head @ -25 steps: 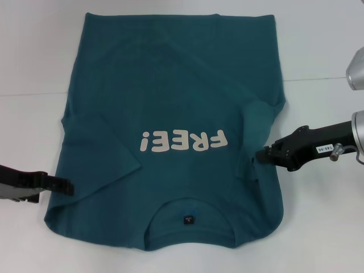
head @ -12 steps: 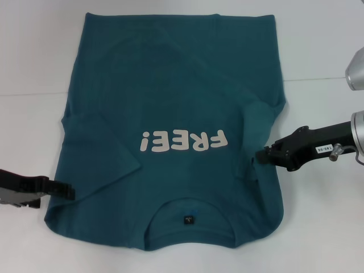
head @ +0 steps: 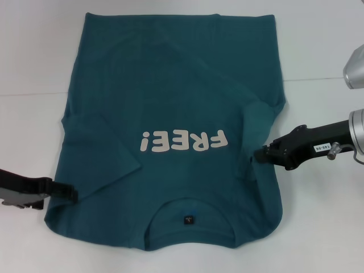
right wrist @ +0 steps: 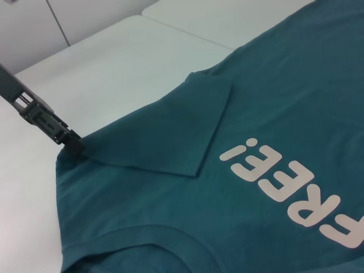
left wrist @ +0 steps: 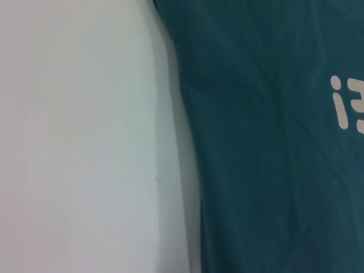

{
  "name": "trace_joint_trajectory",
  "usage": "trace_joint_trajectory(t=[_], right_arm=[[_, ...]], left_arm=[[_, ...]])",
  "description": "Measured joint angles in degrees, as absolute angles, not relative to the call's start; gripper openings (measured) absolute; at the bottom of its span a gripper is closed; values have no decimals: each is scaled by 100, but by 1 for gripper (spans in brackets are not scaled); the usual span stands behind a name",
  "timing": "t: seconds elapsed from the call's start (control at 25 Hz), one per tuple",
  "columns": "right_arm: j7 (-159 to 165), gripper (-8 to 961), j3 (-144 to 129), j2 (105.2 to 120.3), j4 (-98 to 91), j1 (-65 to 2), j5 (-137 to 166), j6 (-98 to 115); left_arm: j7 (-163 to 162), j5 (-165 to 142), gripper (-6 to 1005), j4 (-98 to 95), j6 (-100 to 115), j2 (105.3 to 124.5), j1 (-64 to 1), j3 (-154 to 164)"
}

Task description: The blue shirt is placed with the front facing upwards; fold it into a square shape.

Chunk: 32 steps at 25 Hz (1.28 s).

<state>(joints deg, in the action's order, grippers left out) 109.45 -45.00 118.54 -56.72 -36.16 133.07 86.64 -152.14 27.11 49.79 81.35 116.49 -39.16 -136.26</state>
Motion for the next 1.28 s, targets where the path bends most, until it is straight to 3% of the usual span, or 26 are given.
trace_joint_trajectory(t=[0.88,1.28], right_arm=[[10933,15,-4500,11800,-5510,-3689,13307,8575],[10941,15,-4500,11760,-5497,-3749,13306,8534]], left_arm=[[-15372,2613,861,4561,7888,11558,-4132,-13618],[-15534,2479,669,4561,7838,11513,-4136,-13615]])
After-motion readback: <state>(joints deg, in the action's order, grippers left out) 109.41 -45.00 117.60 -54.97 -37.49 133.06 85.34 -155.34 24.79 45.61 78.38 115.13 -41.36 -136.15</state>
